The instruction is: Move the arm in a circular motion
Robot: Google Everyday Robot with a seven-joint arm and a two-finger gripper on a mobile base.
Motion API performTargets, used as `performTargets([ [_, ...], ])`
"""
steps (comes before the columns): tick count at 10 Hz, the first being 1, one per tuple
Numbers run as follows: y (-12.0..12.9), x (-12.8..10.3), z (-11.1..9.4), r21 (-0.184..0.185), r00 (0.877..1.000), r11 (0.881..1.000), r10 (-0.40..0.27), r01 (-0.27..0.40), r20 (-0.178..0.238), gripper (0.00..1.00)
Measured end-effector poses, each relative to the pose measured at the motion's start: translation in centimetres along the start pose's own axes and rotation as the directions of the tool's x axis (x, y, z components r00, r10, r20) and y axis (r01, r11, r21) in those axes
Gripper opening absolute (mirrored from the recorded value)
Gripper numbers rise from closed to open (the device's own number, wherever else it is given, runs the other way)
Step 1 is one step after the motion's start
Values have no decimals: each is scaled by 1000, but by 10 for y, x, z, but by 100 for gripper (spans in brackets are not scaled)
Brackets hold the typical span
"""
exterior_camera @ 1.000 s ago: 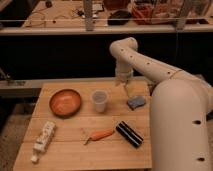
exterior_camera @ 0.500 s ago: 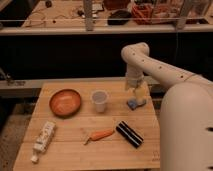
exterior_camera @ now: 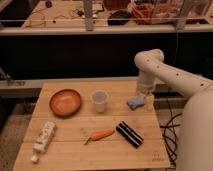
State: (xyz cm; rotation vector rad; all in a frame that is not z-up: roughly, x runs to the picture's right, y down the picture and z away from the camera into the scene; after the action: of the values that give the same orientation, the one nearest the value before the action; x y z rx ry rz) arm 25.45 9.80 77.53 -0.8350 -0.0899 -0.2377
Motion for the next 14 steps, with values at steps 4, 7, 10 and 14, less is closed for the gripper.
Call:
performTargets([
  [4, 126, 62, 25, 206, 993, 971, 122, -121, 9, 80],
  [7, 179, 82, 28, 266, 986, 950, 165, -164, 20, 80],
  [10, 175, 69, 16, 315, 988, 937, 152, -154, 30, 80],
  [14, 119, -15, -16, 352, 995, 931, 73, -93, 70, 80],
])
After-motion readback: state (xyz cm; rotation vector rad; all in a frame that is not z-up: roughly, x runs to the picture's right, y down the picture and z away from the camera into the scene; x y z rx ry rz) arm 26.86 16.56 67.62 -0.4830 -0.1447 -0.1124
